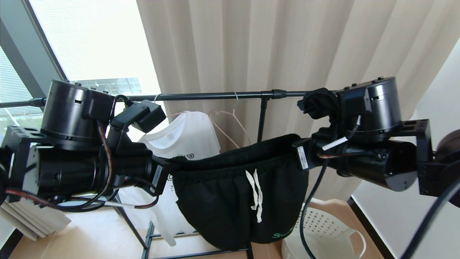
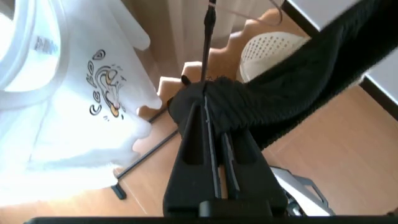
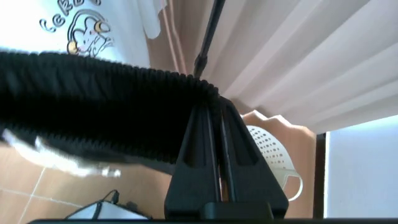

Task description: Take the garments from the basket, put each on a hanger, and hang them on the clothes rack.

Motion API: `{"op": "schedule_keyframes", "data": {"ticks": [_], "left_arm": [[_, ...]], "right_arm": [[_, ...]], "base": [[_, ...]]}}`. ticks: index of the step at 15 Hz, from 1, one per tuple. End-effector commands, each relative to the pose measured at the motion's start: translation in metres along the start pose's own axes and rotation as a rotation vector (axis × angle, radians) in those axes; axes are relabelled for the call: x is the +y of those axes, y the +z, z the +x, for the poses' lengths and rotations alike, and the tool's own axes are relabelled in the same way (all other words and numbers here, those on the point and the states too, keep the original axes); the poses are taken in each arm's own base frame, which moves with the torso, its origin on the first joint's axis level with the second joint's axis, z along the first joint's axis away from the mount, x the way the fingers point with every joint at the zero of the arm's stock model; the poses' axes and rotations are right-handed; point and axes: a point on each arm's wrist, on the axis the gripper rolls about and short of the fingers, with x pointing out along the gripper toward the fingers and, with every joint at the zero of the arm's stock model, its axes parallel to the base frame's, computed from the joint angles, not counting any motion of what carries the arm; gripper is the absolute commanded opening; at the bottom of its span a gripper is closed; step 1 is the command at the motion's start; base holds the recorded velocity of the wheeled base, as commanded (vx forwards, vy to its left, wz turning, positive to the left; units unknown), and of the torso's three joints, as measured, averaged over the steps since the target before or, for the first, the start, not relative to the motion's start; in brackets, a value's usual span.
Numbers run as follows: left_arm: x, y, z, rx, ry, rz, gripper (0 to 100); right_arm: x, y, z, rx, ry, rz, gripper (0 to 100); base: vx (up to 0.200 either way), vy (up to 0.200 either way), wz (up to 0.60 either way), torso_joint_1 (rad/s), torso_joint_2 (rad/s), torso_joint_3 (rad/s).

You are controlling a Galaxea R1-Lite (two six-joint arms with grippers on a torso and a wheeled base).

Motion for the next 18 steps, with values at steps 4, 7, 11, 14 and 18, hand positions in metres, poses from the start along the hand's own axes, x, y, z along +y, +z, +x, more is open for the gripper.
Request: {"op": "schedule_keyframes", "data": {"ticks": [4,7,11,14,18], "left_arm": [[-0.046,-0.031,-0.012,0.073,-0.162,-0.018,0],[-0.076,-0.033,0.01,0.145,-0.242,-0.088,0],[-0.1,-0.018,0.025,0.141,-0.292,-0.189,0],[-0.1,-0.016,0.025,0.136,-0.291,-0.209,0],[-0.075,-0.027,0.015,0.136,-0.198,-0.247,0]], "right_arm": [[0.039,0.008,0.084,-0.044,-0.005,0.08,0],[0.058,0.01,0.083,-0.09,0.04,0.155,0],[0.066,0.016,0.073,-0.129,0.076,0.226,0],[0.066,0.021,0.067,-0.152,0.087,0.248,0],[0.037,0.03,0.041,-0.182,0.056,0.265,0]], "base": [[0.0,0.0,0.0,0.0,0.0,0.0],[0.0,0.0,0.0,0.0,0.0,0.0],[0.0,0.0,0.0,0.0,0.0,0.0],[0.0,0.0,0.0,0.0,0.0,0.0],[0.0,0.0,0.0,0.0,0.0,0.0]]}}
